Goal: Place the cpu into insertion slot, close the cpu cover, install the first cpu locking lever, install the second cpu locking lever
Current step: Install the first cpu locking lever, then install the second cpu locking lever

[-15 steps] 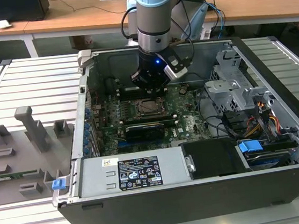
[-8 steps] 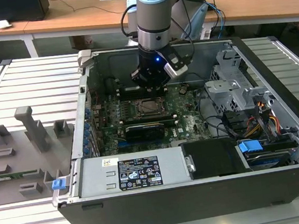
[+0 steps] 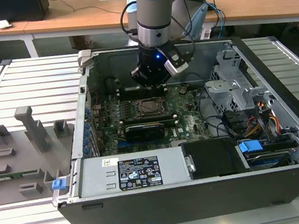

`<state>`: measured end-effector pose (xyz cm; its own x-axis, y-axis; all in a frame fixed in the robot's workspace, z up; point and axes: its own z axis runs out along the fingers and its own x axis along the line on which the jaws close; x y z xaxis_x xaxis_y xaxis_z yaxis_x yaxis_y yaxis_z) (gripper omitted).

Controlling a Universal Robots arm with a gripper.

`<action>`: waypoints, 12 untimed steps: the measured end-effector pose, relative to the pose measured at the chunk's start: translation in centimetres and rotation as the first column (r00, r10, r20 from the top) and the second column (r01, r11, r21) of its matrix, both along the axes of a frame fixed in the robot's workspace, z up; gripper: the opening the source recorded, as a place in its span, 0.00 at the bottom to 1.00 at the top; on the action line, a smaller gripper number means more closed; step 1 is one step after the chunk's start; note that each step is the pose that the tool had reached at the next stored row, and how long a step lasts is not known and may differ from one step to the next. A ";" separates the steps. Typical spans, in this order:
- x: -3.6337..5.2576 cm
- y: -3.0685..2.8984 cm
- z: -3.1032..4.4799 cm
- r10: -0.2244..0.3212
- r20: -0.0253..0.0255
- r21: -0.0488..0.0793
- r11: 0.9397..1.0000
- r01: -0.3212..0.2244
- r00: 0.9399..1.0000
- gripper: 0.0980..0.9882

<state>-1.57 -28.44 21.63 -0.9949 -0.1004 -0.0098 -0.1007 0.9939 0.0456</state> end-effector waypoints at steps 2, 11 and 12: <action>0.00 -0.09 0.00 0.000 0.000 0.000 1.000 0.000 1.000 0.01; 0.01 -0.31 0.00 0.000 0.000 0.000 1.000 0.000 1.000 0.01; 0.01 -0.38 0.00 0.000 0.000 0.000 1.000 0.000 1.000 0.01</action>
<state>-1.56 -28.82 21.63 -0.9949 -0.1005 -0.0097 -0.1008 0.9939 0.0456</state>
